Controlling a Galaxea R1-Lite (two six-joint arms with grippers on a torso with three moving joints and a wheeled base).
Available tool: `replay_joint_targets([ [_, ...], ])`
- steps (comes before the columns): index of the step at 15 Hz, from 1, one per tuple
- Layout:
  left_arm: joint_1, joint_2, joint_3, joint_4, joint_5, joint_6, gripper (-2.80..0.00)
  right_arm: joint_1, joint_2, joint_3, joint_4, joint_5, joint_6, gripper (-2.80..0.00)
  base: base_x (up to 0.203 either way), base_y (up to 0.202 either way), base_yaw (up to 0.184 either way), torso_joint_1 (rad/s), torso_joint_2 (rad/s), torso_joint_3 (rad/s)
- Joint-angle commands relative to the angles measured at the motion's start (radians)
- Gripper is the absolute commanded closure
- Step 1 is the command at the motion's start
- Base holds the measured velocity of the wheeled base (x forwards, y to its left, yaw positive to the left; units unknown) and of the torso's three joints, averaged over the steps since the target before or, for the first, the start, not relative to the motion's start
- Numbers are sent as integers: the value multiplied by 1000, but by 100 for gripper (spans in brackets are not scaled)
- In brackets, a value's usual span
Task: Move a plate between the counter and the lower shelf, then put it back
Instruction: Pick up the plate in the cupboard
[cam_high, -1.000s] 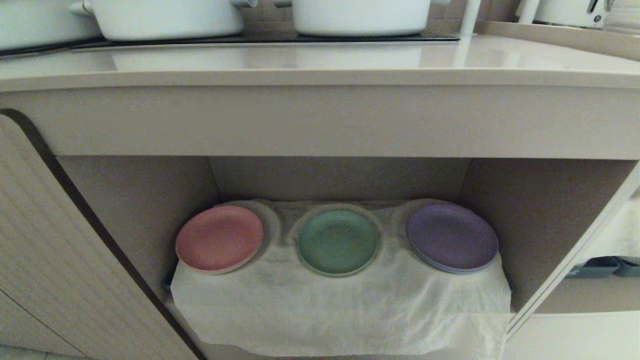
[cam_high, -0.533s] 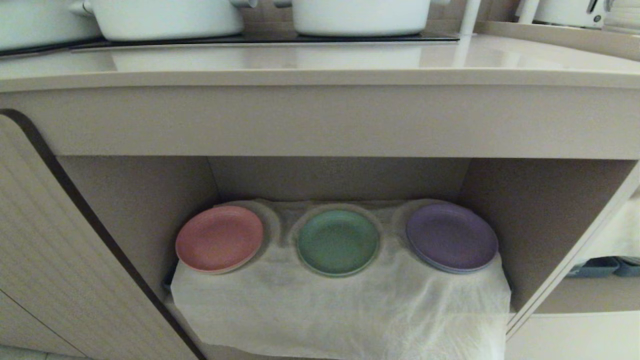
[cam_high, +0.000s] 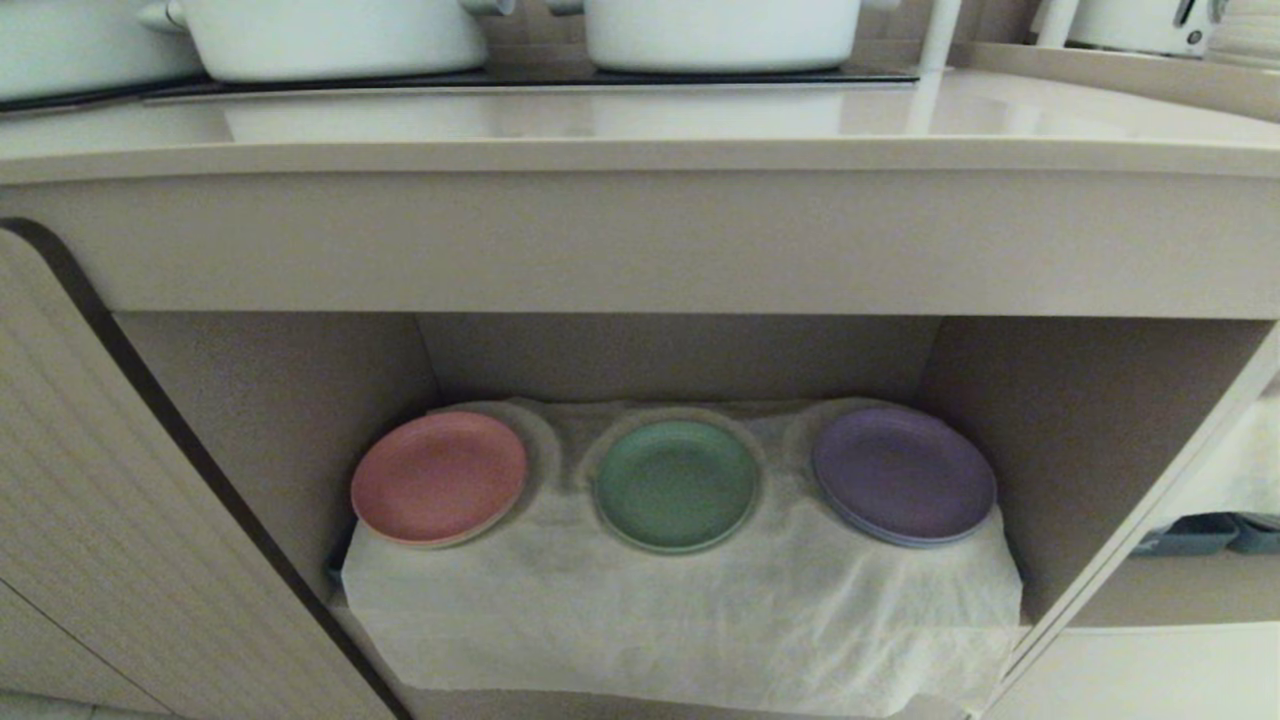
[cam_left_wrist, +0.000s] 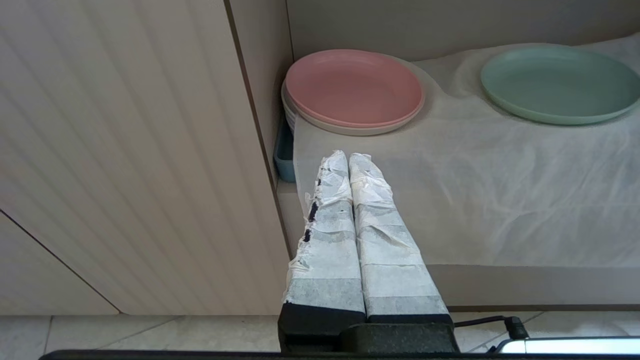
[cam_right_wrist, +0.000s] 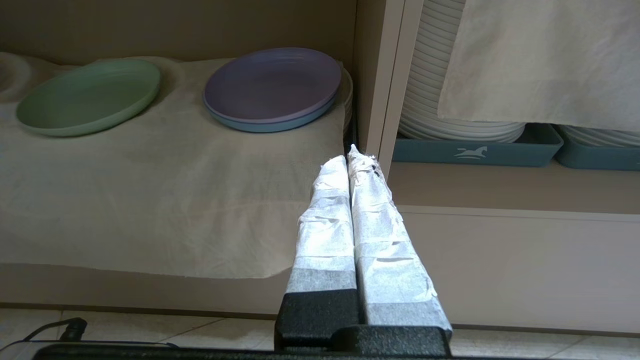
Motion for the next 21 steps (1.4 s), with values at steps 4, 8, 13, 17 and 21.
replay_joint_targets([
  [4, 0, 1, 0, 0, 0, 1, 0, 0, 0, 1, -2, 0, 1, 0, 0, 0, 0, 0, 0, 0],
  [8, 0, 0, 0, 0, 1, 1, 0, 0, 0, -1, -2, 0, 1, 0, 0, 0, 0, 0, 0, 0],
  [13, 0, 0, 0, 0, 1, 1, 0, 0, 0, 1, -2, 0, 1, 0, 0, 0, 0, 0, 0, 0],
  [17, 0, 0, 0, 0, 0, 1, 0, 0, 0, 0, -2, 2, 1, 0, 0, 0, 0, 0, 0, 0],
  [21, 0, 0, 0, 0, 0, 1, 0, 0, 0, 1, -1, 1, 1, 0, 0, 0, 0, 0, 0, 0],
])
